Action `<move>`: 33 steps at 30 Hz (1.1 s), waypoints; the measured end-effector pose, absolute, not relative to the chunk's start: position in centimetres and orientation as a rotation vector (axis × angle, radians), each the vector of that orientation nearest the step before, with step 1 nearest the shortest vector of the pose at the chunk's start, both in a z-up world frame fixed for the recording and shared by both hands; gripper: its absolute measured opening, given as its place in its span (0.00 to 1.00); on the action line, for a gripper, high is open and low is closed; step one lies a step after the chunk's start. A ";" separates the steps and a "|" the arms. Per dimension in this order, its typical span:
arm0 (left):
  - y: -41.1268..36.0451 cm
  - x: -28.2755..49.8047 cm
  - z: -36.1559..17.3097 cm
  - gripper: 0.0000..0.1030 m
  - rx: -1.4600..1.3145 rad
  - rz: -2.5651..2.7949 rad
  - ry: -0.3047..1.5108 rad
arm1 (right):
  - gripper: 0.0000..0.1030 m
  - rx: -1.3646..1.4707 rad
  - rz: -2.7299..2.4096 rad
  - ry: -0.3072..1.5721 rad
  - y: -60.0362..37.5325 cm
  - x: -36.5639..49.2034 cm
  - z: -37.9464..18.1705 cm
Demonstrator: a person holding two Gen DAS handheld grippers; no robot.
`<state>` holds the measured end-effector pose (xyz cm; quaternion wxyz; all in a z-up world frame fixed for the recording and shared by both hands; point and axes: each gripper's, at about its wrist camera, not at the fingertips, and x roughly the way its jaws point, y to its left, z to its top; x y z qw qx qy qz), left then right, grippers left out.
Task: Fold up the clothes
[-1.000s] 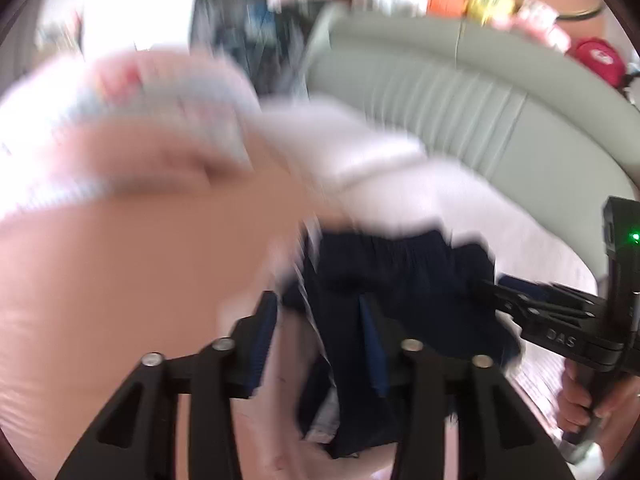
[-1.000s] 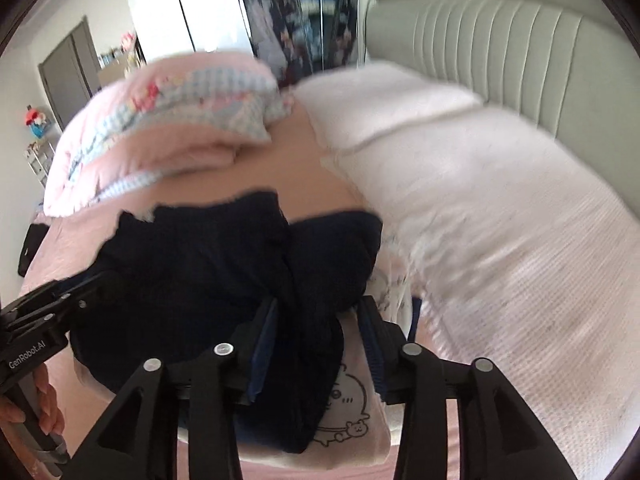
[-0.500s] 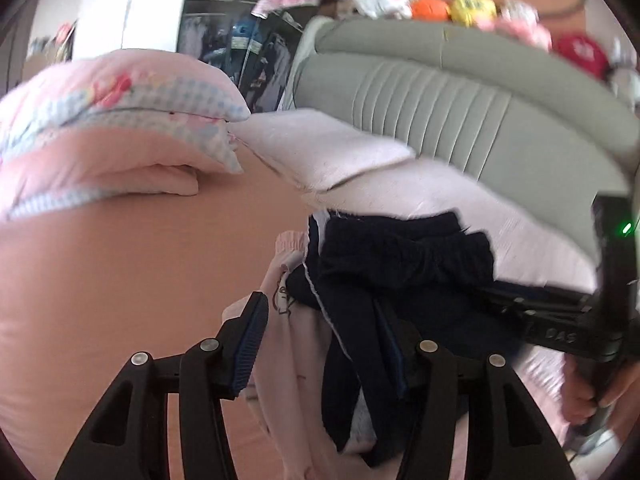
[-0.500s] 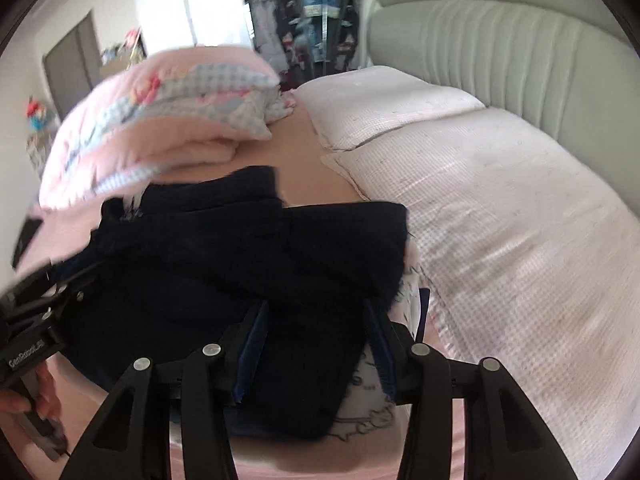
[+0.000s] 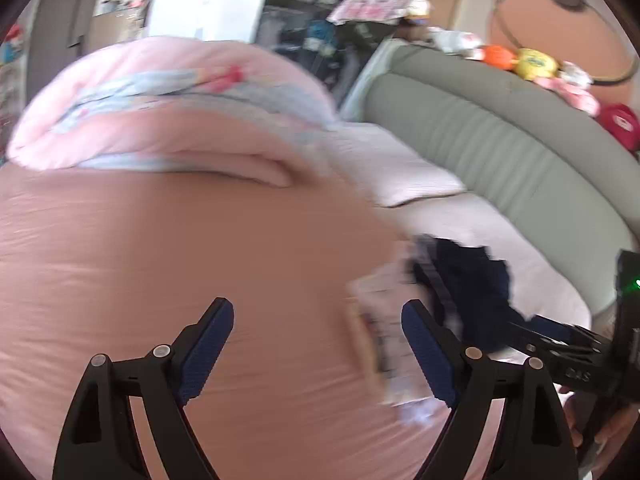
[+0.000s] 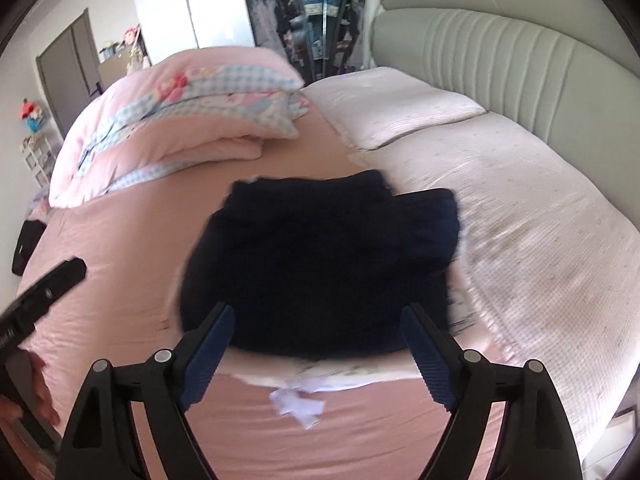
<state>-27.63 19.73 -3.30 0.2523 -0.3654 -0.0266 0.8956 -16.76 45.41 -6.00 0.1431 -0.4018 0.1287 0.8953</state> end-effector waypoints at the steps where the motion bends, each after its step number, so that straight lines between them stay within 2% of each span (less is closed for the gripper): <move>1: 17.8 -28.1 -3.0 0.84 -1.034 2.471 -0.068 | 0.87 -1.174 2.585 0.366 44.3 -17.1 -5.9; 2: 16.1 -28.4 -2.7 0.84 -1.064 2.506 -0.062 | 0.96 -1.189 2.588 0.356 42.9 -17.6 -5.8; 3: 14.5 -28.7 -2.3 0.84 -1.092 2.540 -0.055 | 1.00 -1.196 2.599 0.340 41.2 -18.1 -5.5; 5: 11.0 -29.0 -1.6 0.85 -1.124 2.591 -0.046 | 1.00 -1.190 2.629 0.310 38.6 -18.9 -4.9; 9: 5.0 -28.5 0.2 0.95 -1.129 2.642 -0.110 | 1.00 -1.168 2.690 0.249 32.7 -20.0 -2.6; 15: -2.6 -26.0 2.9 0.95 -1.094 2.737 -0.186 | 1.00 -1.136 2.756 0.150 25.9 -19.9 0.4; 18: -5.6 -24.0 3.8 0.95 -1.092 2.787 -0.194 | 1.00 -1.132 2.801 0.177 23.6 -18.9 0.9; 21: -6.9 -21.4 4.6 0.95 -1.150 2.850 -0.107 | 1.00 -1.166 2.817 0.195 21.9 -17.8 1.1; 26: -7.0 -11.5 7.8 0.95 -0.940 2.933 -0.039 | 1.00 -1.173 2.724 0.217 20.9 -12.4 2.0; 31: -6.6 -4.1 8.1 0.95 -0.898 2.869 0.000 | 1.00 -1.109 2.727 0.274 20.9 -5.2 3.3; 33: -6.2 -1.9 8.5 0.95 -0.881 2.868 0.032 | 1.00 -1.078 2.757 0.241 20.7 -3.1 4.1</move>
